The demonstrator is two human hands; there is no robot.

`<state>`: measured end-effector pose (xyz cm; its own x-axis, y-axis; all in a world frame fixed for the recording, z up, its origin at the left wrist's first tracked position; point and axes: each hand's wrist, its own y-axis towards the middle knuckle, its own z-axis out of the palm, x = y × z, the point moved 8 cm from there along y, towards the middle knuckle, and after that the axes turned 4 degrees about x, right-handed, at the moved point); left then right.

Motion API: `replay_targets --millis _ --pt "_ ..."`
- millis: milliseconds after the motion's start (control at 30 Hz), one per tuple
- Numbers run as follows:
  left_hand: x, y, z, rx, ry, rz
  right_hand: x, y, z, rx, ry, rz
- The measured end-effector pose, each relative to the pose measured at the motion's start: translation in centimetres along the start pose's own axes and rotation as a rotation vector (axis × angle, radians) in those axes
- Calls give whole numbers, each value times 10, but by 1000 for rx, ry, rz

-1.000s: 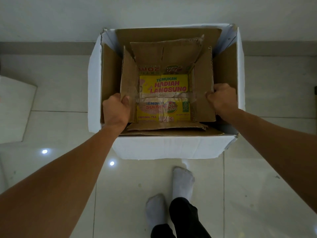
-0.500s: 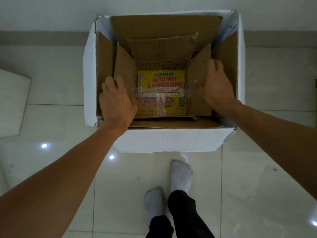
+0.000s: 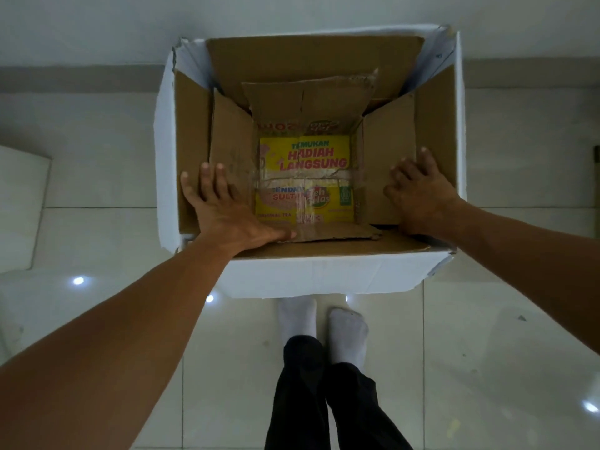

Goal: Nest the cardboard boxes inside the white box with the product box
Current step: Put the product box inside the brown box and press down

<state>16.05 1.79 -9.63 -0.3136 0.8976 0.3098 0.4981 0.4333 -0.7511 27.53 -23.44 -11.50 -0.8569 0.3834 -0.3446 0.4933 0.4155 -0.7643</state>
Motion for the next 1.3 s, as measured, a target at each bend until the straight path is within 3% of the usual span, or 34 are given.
replay_targets --millis 100,233,433,567,700,833,967,1067,1200,1300 --pt "-10 -7 -15 -89 102 -16 -6 6 -44 -169 170 -19" --pt "-38 -14 -33 -304 54 104 -33 36 -106 -280 724 -49" --pt "-25 7 11 -29 -95 -5 -62 86 -155 -291 1051 -33" --pt "-23 9 24 23 -124 1 -70 99 -156 -277 1158 0" --pt "-24 7 16 -2 -150 2 -65 90 -150 -235 1160 0" --pt "-27 -6 -25 -326 -225 102 -26 54 -126 -188 1100 -104" --pt "1 -16 -45 -620 -280 121 9 11 -66 -154 607 -32" --pt "36 -6 -30 -583 -328 49 13 -14 -14 -88 493 -21" --pt "46 -3 -24 -615 -417 166 12 -40 -13 -304 525 -43" --pt "56 -9 -28 -721 -840 266 2 -53 -30 -480 558 38"
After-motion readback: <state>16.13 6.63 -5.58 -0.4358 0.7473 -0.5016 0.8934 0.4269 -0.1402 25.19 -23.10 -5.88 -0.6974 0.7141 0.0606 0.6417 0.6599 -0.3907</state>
